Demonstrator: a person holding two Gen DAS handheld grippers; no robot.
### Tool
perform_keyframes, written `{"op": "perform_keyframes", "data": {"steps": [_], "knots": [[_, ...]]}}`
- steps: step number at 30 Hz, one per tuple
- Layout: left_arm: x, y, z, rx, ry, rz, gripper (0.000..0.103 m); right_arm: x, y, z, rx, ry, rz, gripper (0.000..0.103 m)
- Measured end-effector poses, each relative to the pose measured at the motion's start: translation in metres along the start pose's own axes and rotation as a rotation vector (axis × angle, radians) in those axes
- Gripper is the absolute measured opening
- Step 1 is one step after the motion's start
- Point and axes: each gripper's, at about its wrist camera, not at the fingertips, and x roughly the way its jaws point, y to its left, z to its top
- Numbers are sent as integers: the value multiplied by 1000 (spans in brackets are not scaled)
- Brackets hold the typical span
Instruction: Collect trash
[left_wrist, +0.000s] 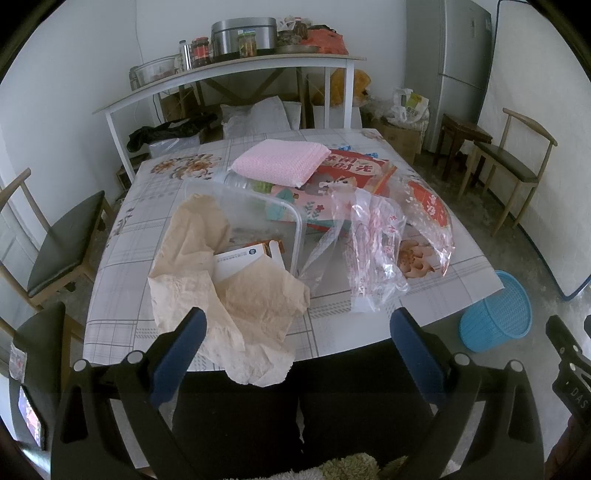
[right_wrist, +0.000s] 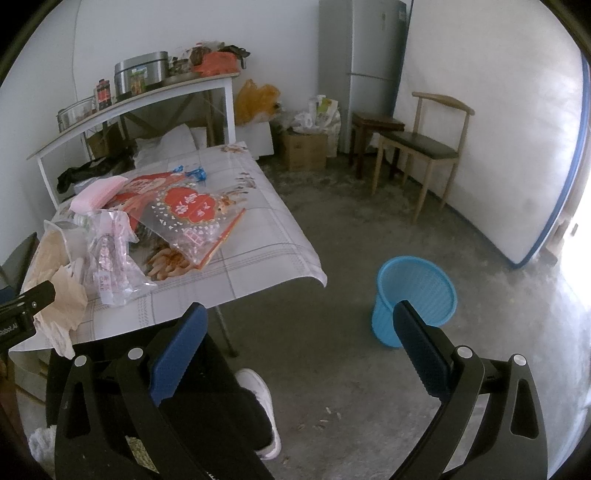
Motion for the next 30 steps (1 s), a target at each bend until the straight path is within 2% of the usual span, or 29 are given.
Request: {"op": "perform_keyframes", "data": {"steps": [23,30], "knots": [[-1,1,0,1,0,0,97,2,4,-1,0,1,9,96],[-2,17,0,9,-36,-31,97,3,13,8,-6,-8,27,96]]}}
